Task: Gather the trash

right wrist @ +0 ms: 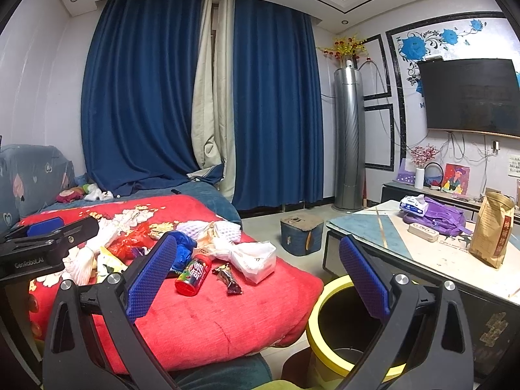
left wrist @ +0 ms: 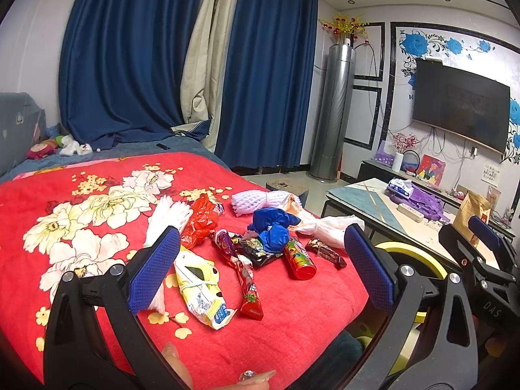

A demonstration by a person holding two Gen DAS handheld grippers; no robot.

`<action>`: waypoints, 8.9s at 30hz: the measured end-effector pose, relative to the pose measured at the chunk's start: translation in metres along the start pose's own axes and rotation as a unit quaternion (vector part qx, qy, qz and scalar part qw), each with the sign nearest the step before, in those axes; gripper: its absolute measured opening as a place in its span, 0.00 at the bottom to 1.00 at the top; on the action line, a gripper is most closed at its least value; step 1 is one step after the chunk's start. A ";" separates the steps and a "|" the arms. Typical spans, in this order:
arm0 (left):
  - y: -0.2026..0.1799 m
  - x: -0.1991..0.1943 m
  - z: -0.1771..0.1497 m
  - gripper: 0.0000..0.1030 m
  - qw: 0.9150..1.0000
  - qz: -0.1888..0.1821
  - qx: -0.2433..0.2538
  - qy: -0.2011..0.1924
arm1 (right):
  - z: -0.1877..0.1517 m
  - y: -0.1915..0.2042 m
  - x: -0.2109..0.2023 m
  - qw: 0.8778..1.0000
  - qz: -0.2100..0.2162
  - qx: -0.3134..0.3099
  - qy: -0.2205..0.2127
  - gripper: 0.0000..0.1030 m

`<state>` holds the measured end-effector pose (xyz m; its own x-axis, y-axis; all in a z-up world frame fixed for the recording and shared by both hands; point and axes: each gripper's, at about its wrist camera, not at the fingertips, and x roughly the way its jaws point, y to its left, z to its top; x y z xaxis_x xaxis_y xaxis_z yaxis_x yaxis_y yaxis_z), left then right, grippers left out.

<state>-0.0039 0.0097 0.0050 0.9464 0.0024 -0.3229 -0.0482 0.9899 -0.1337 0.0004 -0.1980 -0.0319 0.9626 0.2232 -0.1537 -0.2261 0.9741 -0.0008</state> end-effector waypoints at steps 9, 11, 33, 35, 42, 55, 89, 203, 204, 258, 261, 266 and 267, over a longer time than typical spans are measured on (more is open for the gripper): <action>0.021 0.009 0.000 0.90 0.999 0.028 -0.028 0.016 | -0.004 0.020 0.019 0.998 0.049 -0.026 0.043 0.94; 0.027 0.011 0.000 0.90 0.999 0.035 -0.034 0.018 | -0.003 0.025 0.022 0.997 0.060 -0.031 0.048 0.94; 0.106 0.033 0.006 0.90 0.991 0.088 -0.080 0.062 | 0.003 0.083 0.102 0.975 0.175 -0.069 0.117 0.94; 0.106 0.036 0.008 0.90 0.992 0.071 -0.075 0.067 | 0.003 0.083 0.115 0.975 0.169 -0.071 0.125 0.94; 0.104 0.061 0.019 0.90 0.994 0.012 -0.040 0.105 | 0.004 0.080 0.165 0.972 0.154 -0.053 0.172 0.93; 0.128 0.104 0.008 0.76 0.978 -0.015 -0.095 0.186 | 0.002 0.094 0.222 0.954 0.161 -0.078 0.242 0.61; 0.125 0.059 0.037 0.14 0.988 -0.043 -0.109 0.104 | 0.031 0.063 0.172 0.962 0.221 -0.002 0.161 0.05; -0.157 0.164 -0.009 0.90 0.970 -0.198 0.022 0.142 | -0.009 -0.185 0.077 0.977 -0.057 0.117 0.166 0.60; -0.152 0.161 -0.006 0.90 0.972 -0.191 0.023 0.137 | -0.005 -0.180 0.076 0.979 -0.052 0.113 0.161 0.61; 0.059 0.131 0.062 0.90 0.994 0.007 -0.057 0.096 | -0.005 0.034 0.121 0.968 0.151 -0.022 0.200 0.66; 0.074 0.131 0.062 0.90 0.993 0.015 -0.068 0.099 | -0.007 0.045 0.128 0.965 0.158 -0.026 0.207 0.66; 0.093 0.133 0.058 0.90 0.991 0.027 -0.069 0.111 | -0.012 0.062 0.140 0.961 0.169 -0.038 0.215 0.66; 0.098 0.135 0.057 0.90 0.990 0.030 -0.068 0.119 | -0.013 0.065 0.144 0.960 0.172 -0.039 0.218 0.66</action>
<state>0.1372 0.1152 0.0019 0.8391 0.0114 -0.5439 -0.1605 0.9605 -0.2275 0.1219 -0.1028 -0.0672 0.6788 0.4778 -0.5576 -0.5460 0.8362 0.0518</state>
